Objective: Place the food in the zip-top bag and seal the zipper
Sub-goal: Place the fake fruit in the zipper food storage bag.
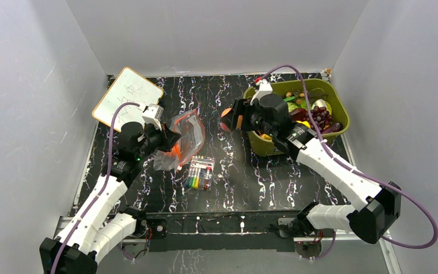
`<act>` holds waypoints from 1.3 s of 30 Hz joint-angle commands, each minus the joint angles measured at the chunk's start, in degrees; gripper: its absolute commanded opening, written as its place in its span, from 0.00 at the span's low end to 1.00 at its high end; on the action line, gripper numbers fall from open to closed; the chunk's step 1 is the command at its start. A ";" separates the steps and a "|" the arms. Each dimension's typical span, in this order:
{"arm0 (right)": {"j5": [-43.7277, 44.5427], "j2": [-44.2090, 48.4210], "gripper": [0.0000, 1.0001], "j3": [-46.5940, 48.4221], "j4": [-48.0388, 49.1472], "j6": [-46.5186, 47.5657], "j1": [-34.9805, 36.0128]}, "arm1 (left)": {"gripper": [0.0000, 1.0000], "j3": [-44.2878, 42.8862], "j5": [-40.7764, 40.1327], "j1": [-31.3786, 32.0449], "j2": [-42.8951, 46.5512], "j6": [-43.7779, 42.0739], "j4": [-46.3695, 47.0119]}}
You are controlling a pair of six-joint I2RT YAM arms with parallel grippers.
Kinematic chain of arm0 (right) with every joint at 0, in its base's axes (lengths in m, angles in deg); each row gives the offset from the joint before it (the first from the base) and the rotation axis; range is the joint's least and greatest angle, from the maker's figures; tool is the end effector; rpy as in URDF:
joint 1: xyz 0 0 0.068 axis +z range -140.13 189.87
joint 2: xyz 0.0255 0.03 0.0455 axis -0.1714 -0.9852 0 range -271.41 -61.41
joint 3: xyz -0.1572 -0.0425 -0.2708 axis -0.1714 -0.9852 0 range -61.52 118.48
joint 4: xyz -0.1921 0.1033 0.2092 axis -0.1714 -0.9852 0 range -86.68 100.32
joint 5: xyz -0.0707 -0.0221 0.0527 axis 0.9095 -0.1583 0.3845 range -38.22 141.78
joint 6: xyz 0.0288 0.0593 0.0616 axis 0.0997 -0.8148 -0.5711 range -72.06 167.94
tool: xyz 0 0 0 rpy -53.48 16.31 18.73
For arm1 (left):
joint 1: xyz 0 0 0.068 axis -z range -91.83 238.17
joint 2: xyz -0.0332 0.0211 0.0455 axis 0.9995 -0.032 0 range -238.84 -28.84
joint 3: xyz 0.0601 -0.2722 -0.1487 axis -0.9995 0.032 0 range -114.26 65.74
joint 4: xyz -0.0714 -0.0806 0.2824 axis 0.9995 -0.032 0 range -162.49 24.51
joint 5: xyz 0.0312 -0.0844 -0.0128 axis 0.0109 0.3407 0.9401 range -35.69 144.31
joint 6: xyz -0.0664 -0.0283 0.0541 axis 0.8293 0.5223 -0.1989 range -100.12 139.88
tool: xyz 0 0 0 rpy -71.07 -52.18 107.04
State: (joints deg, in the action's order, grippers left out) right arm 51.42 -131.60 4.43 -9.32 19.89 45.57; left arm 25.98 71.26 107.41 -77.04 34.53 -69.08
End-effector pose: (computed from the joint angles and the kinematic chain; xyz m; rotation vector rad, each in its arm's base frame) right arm 0.2827 0.2039 0.3796 -0.1417 2.0562 0.7140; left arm 0.2340 -0.1066 0.3290 0.2908 1.8007 -0.6853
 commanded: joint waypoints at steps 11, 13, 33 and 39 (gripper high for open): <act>-0.01 -10.74 0.56 -0.84 22.71 -11.69 17.73 | 0.00 -1.72 6.62 0.14 2.71 5.44 1.97; 3.28 -13.01 0.58 0.11 21.29 -10.10 18.06 | 0.00 -1.86 6.44 0.15 3.56 5.39 1.68; 2.43 -17.43 0.91 4.88 13.98 -7.38 18.20 | 0.00 0.22 5.77 0.13 3.41 3.06 3.22; -0.44 -13.97 0.86 6.85 9.37 -1.15 18.17 | 0.00 -0.40 3.92 0.21 2.93 -0.38 1.41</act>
State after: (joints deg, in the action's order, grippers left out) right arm 53.17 -149.79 7.23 2.20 13.09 63.54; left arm 26.15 76.33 107.41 -74.42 37.37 -67.94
